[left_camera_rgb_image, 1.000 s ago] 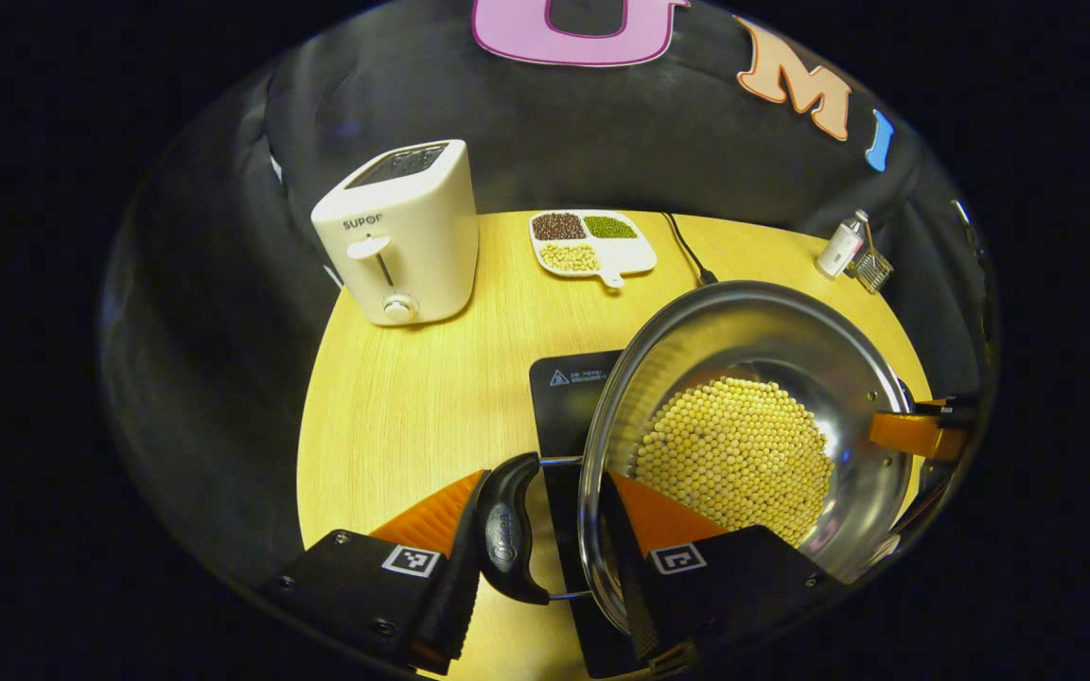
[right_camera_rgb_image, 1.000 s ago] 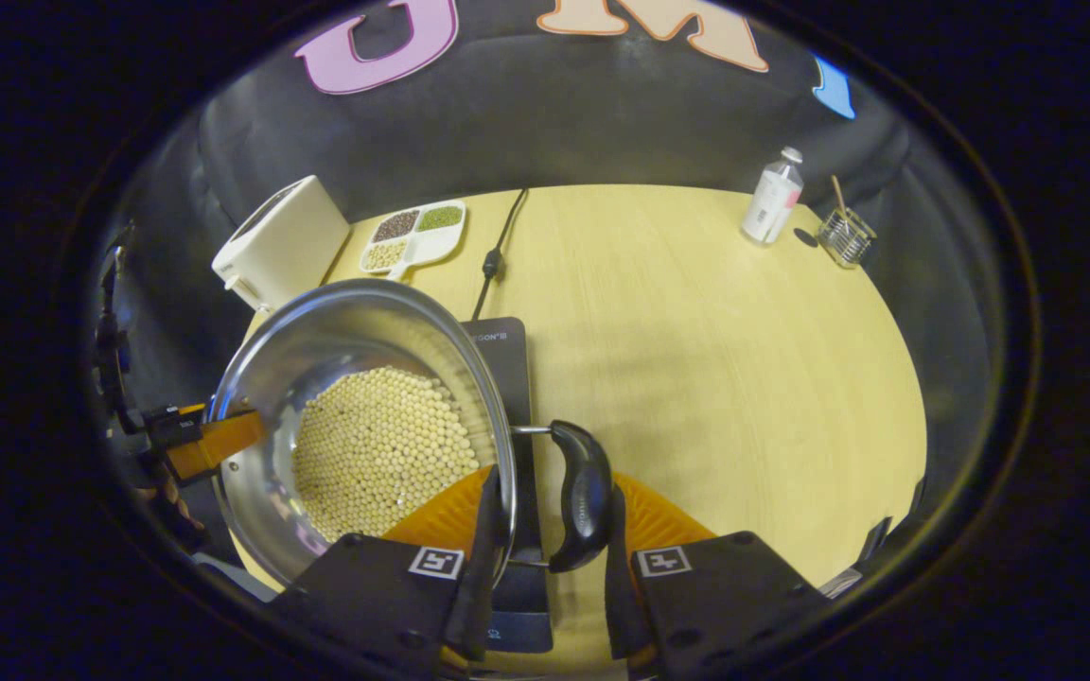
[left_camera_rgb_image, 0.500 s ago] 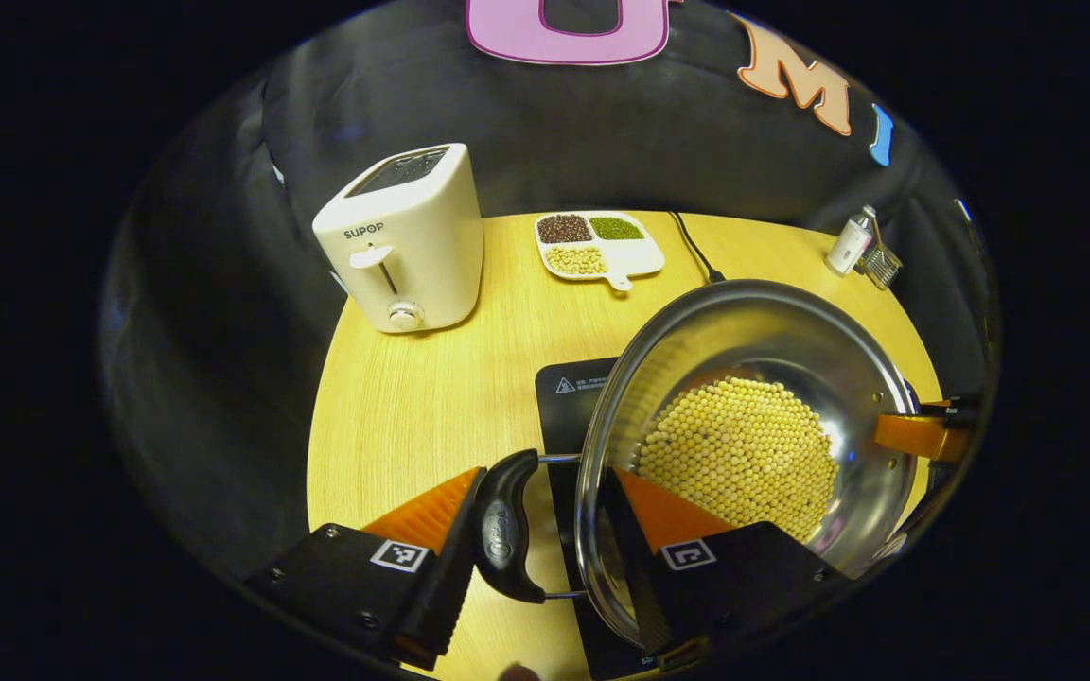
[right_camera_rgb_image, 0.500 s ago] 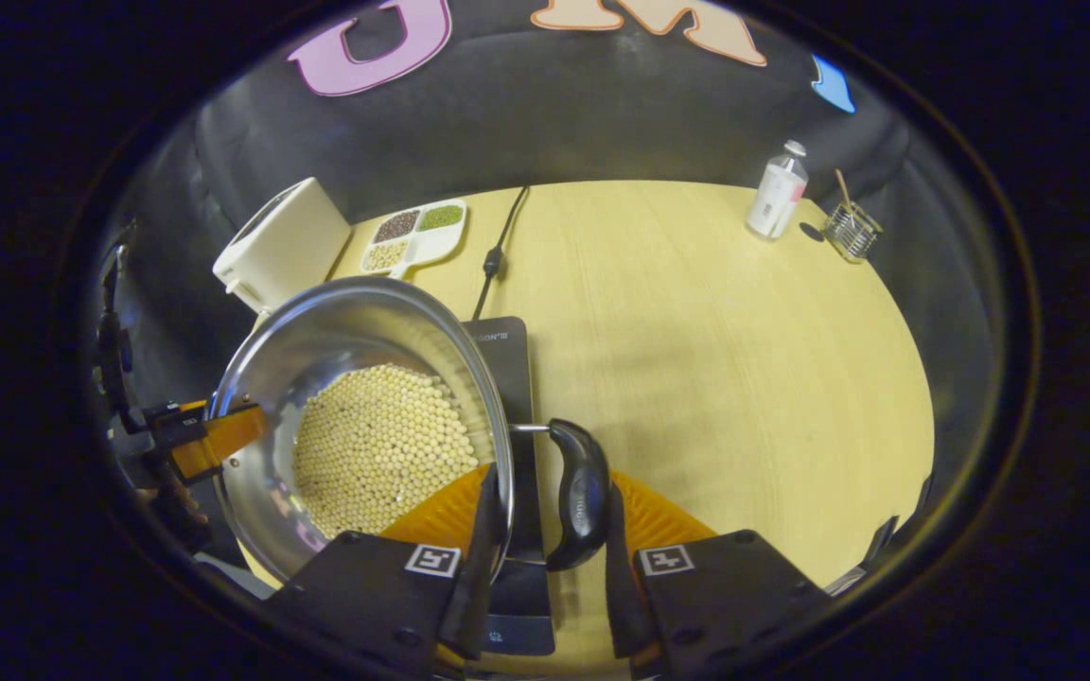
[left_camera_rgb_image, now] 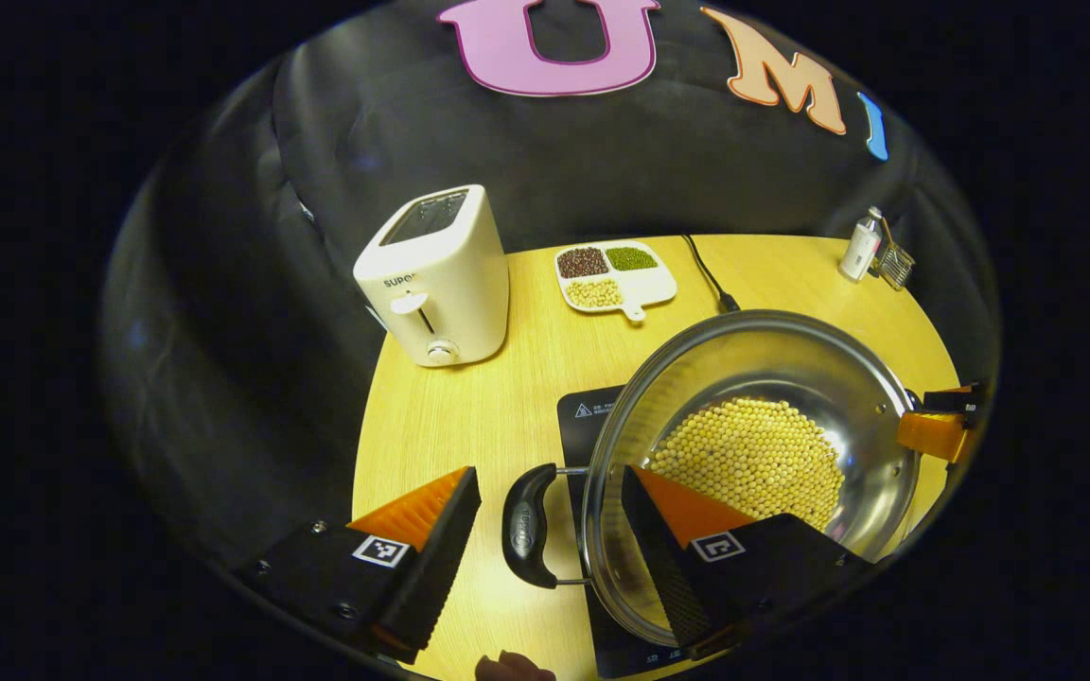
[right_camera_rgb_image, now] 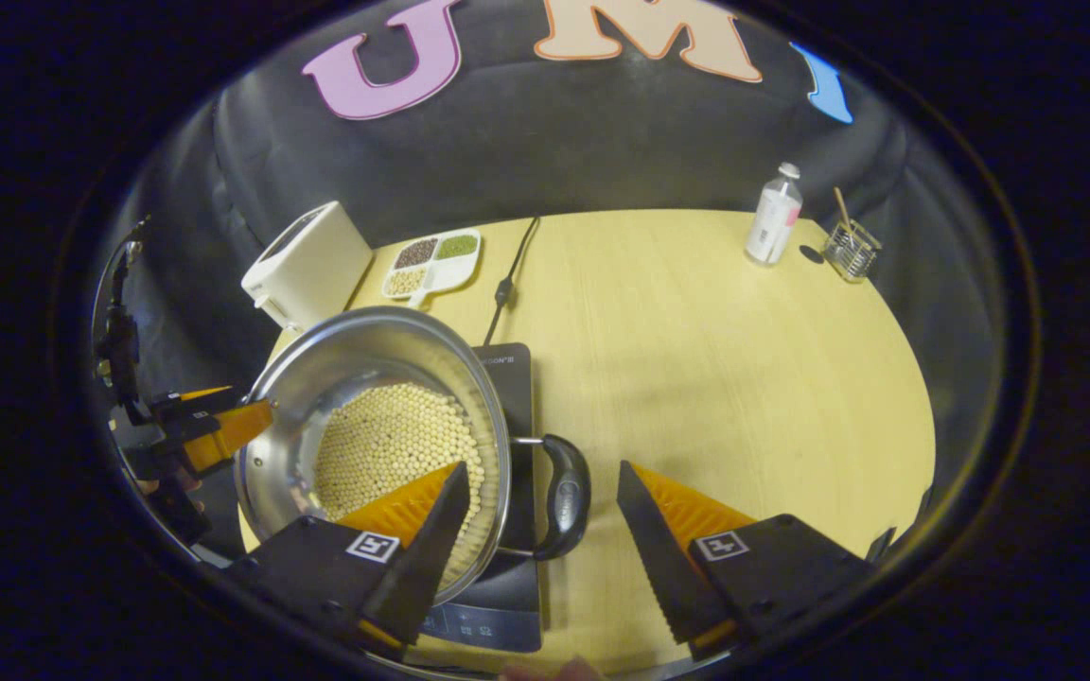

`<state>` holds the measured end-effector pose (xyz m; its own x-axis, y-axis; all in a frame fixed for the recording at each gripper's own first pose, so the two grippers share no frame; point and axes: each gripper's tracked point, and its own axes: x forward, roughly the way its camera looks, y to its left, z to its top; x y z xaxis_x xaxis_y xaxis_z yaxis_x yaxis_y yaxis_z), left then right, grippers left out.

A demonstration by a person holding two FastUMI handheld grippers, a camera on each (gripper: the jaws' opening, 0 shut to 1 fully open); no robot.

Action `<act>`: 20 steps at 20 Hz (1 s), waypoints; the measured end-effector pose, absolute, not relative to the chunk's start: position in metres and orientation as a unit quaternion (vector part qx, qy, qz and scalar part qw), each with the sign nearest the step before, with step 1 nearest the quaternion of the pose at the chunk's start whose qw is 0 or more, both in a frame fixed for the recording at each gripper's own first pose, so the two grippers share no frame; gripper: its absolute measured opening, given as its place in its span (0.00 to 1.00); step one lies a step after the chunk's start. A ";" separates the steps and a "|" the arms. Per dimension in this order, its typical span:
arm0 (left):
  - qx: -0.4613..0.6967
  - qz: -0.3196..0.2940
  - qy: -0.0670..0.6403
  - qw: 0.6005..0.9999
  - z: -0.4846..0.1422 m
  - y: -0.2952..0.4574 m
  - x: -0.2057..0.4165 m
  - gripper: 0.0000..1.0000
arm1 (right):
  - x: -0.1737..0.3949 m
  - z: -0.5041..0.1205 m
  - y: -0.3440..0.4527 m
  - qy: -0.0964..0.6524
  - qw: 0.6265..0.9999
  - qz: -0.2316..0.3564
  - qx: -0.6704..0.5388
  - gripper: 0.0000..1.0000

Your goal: First push the handle of the pot to place it horizontally, then grasp the pot with both hands and set it on the induction cooktop.

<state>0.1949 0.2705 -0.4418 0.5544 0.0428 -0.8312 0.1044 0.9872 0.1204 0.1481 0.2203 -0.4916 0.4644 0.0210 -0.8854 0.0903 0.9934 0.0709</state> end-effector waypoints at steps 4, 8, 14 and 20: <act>0.074 -0.017 0.440 0.895 -0.417 0.257 0.192 0.95 | 0.147 -0.469 0.202 0.488 0.870 -0.033 0.052 0.96; 0.064 -0.022 0.414 0.908 -0.393 0.231 0.185 0.96 | 0.145 -0.442 0.180 0.452 0.889 -0.038 0.056 0.95; 0.056 0.001 0.382 0.922 -0.349 0.189 0.156 0.96 | 0.132 -0.407 0.139 0.415 0.907 -0.010 0.066 0.96; 0.025 0.016 0.350 0.936 -0.301 0.113 0.112 0.96 | 0.109 -0.355 0.070 0.360 0.930 0.012 0.073 0.98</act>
